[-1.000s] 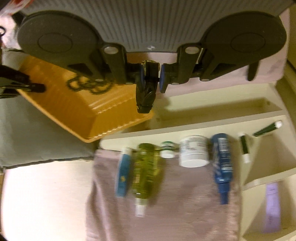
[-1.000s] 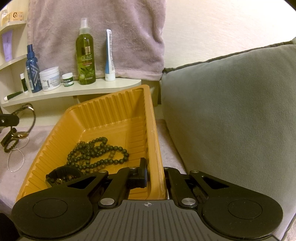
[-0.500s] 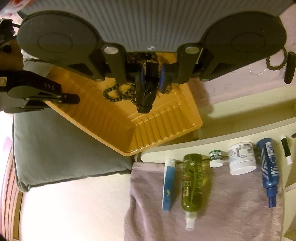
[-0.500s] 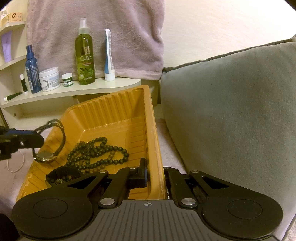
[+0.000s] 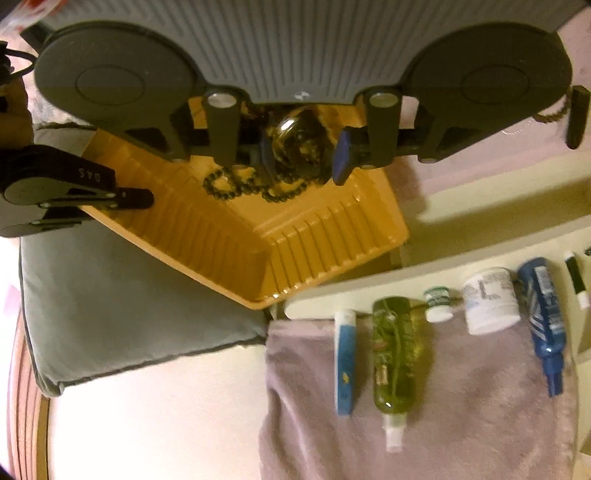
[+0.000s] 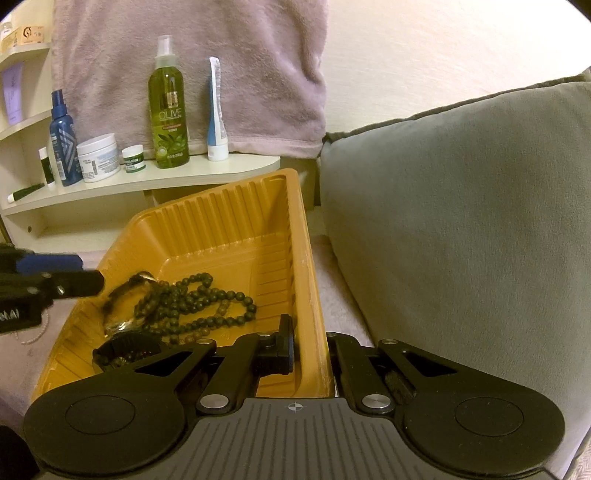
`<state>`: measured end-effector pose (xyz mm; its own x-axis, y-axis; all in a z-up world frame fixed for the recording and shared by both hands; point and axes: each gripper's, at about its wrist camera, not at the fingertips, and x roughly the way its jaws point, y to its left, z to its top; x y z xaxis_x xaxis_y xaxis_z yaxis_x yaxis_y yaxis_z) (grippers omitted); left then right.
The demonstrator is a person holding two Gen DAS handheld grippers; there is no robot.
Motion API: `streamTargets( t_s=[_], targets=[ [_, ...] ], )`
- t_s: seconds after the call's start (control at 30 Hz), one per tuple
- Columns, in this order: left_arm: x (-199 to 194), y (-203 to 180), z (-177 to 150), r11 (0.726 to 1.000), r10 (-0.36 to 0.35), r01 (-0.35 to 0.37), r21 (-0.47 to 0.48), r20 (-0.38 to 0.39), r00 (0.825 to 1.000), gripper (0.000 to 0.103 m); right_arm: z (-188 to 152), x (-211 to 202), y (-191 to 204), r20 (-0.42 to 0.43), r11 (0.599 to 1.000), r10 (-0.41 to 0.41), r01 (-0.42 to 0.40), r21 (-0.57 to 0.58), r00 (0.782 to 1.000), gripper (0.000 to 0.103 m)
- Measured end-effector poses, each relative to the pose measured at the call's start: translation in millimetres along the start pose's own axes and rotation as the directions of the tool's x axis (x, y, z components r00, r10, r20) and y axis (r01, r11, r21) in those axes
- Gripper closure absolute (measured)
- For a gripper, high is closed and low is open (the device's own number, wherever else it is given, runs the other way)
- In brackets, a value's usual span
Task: Organize jewelry
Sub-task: 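Open the left gripper to drop the strap watch in the tray, then move the left gripper back to the brown bead bracelet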
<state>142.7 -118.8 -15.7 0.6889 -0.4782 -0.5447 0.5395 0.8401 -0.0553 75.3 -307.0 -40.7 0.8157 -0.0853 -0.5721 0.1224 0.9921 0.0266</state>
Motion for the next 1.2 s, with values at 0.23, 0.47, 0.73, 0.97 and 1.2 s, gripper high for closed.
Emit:
streamTargets(
  t_s=[0.23,0.47,0.73,0.97,1.2],
  targets=[
    [-14,31,-7,0.992,0.106,-0.104,-0.077,0.021,0.994,0.073,0,0,-1,0.0,1.0,0.0,0.0,0.0,1.0,0.1],
    [-31,77,-30,0.951,0.265,-0.261,-0.166,0.003,0.964,0.073,-1,2,0,0.0,1.0,-0.001,0.001,-0.001,1.0,0.099],
    [-41,124,-53,0.904,0.376,-0.379,-0.198,-0.053,0.925,0.073,-2,3,2,-0.002,1.0,-0.005,0.005,-0.009,1.0,0.1],
    [-27,138,-59,0.916,0.38,-0.387,-0.104,-0.082,0.921,0.073,-2,3,1,-0.003,1.0,-0.006,0.006,-0.013,1.0,0.099],
    [-6,150,-63,0.927,0.367,-0.373,-0.031,-0.122,0.922,0.073,-2,3,1,-0.003,1.0,-0.006,0.006,-0.013,1.0,0.099]
  ],
)
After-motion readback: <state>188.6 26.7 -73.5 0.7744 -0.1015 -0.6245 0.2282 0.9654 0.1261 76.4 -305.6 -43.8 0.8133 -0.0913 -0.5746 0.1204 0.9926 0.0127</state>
